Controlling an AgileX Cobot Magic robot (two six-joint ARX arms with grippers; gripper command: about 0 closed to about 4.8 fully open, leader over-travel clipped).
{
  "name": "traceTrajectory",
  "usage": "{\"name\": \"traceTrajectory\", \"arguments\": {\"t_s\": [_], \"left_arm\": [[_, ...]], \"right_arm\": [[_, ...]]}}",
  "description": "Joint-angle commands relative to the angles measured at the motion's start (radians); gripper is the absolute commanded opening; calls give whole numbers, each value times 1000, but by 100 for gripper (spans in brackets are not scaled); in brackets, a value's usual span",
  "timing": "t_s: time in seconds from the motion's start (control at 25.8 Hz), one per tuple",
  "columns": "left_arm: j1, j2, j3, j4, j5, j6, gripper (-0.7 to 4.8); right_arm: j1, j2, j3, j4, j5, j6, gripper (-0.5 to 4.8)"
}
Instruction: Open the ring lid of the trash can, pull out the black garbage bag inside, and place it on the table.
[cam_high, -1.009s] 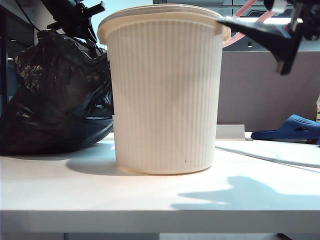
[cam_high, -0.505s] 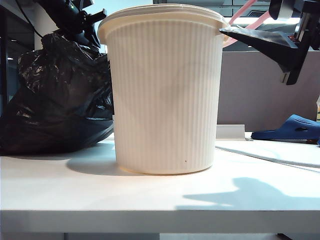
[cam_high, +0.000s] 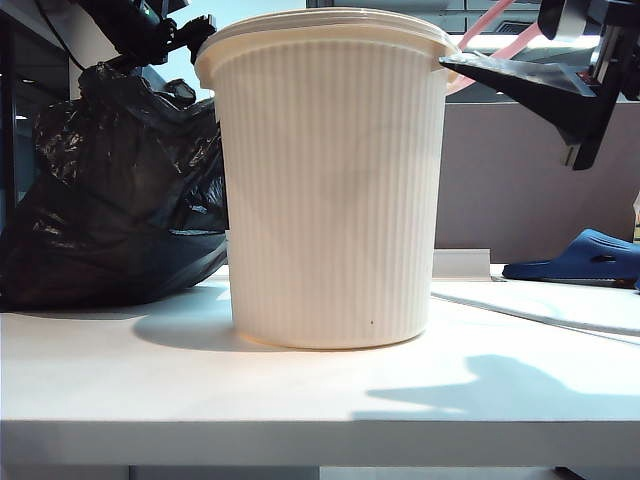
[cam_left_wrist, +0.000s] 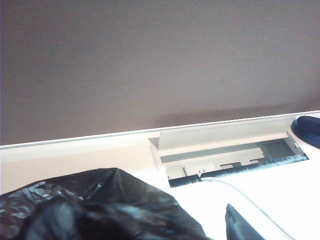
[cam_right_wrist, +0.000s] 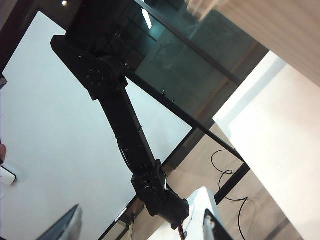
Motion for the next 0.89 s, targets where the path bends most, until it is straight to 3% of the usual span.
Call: {"name": "traceTrajectory", "arguments": {"t_s": [0.04, 0.5, 0.89], "left_arm": [[0, -30, 3, 14, -4, -4, 406], [0, -137, 3, -99, -18, -90, 404], [-1, -365, 3, -116, 51, -130, 399]], "right_arm": [[2, -5, 2, 23, 0, -5, 306], [2, -5, 2, 60, 0, 2, 306], [0, -5, 3, 95, 10, 1, 306]]}}
